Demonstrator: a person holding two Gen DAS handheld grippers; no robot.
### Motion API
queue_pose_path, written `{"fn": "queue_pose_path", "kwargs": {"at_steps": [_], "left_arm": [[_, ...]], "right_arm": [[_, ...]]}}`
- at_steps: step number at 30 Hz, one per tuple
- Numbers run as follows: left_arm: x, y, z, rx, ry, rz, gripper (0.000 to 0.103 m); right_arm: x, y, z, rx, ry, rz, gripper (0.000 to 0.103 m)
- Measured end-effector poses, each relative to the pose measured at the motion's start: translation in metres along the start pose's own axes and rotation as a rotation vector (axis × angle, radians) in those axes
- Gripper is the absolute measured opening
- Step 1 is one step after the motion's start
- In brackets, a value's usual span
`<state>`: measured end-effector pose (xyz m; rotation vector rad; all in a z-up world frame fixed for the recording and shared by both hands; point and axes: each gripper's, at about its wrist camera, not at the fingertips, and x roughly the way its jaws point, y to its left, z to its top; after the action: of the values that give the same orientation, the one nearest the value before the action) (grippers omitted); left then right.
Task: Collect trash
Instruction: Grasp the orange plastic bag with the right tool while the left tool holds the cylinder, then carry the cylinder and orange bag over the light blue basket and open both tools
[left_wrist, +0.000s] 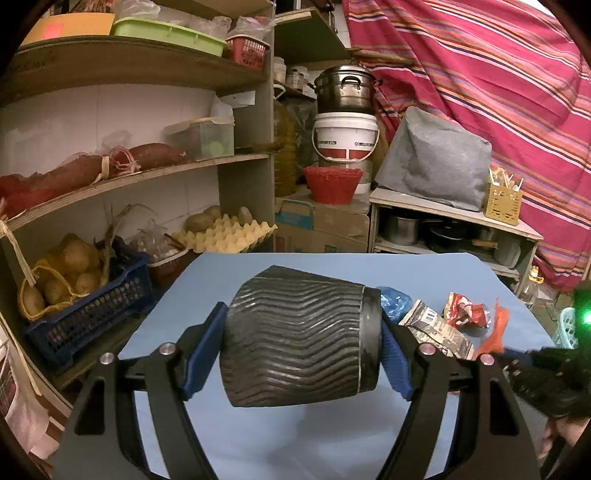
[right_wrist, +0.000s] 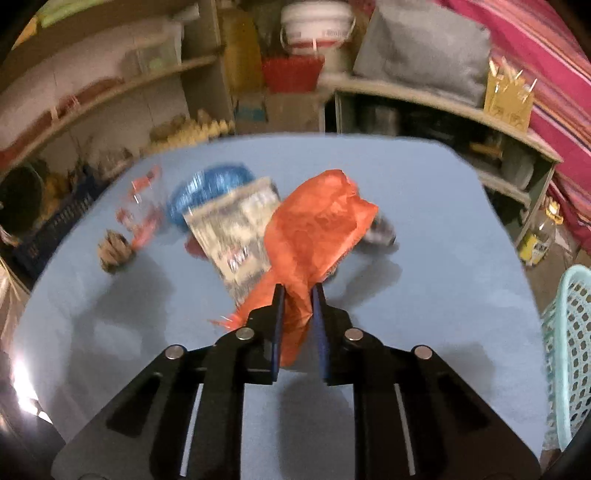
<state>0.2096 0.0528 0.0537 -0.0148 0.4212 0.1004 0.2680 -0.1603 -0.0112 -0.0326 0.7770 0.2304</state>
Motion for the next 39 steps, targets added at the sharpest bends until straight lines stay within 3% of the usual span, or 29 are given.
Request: {"fn": "queue_pose_path", "kwargs": {"at_steps": [10, 19, 31, 39], "left_arm": [[0.000, -0.001, 0.000, 0.005, -0.006, 0.005, 0.075], [-0.007, -0.033, 0.003, 0.043, -0.037, -0.006, 0.075], [-0.013, -0.108, 0.020, 0.079, -0.073, -0.084, 0.075], [-0.020, -0.183, 0.030, 0.114, -0.090, -0.181, 0.075]], "right_arm": [[-0.059, -0.002, 0.007, -0.045, -0.214, -0.026, 0.010], [-0.086, -0.032, -0.002, -0.027, -0.256, -0.061, 0.010], [-0.129, -0.096, -0.017, 0.039, -0.322, -0.183, 0.010], [-0.157, -0.158, -0.029, 0.133, -0.347, -0.260, 0.010]]}}
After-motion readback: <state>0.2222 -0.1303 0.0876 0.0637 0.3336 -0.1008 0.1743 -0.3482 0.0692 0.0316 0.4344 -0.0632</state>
